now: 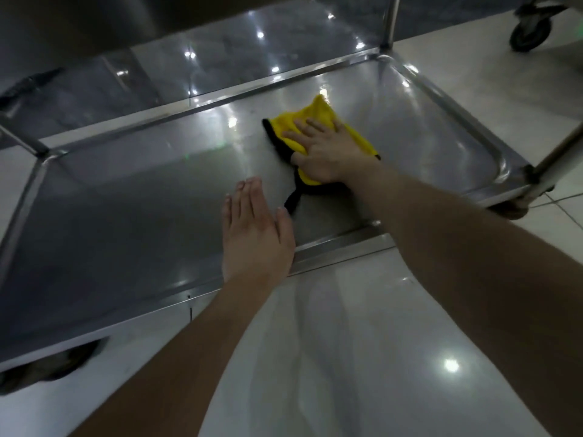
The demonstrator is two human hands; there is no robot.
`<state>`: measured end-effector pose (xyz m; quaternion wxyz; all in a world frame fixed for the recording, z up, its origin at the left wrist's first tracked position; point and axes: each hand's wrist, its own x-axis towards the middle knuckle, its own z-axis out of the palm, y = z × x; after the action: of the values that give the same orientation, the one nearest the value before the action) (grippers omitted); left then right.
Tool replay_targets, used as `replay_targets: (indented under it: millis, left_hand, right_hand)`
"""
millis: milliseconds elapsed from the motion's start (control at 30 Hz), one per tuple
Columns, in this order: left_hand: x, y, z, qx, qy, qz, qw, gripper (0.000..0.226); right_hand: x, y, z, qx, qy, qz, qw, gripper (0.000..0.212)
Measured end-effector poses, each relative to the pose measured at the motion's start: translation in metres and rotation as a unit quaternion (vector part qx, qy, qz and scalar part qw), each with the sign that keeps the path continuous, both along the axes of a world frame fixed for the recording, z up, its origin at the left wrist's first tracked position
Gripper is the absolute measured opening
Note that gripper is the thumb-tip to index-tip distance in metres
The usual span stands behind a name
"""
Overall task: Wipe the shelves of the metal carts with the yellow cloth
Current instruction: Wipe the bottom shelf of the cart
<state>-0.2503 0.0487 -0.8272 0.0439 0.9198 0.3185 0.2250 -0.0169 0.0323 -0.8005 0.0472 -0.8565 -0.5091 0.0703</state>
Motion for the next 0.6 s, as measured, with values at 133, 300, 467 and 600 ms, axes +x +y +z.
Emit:
replay_targets:
  millis: [133, 300, 467, 600]
  left_hand:
    - [-0.003, 0.002, 0.005, -0.042, -0.073, 0.018, 0.996, 0.066]
    - [-0.016, 0.001, 0.02, -0.11, -0.189, -0.034, 0.975, 0.032]
    - [-0.089, 0.017, 0.026, -0.094, -0.015, 0.019, 0.995, 0.071]
    - [-0.194, 0.033, 0.01, -0.01, 0.186, 0.04, 0.982, 0.107]
  right_hand:
    - [-0.052, -0.036, 0.002, 0.0, 0.0, 0.091, 0.996, 0.063]
    - [-0.081, -0.11, 0.001, -0.004, 0.003, 0.107, 0.994, 0.066]
    - [-0.092, -0.124, 0.002, -0.002, -0.013, 0.085, 0.996, 0.068]
    - [-0.097, -0.128, -0.002, 0.009, -0.03, 0.072, 0.997, 0.071]
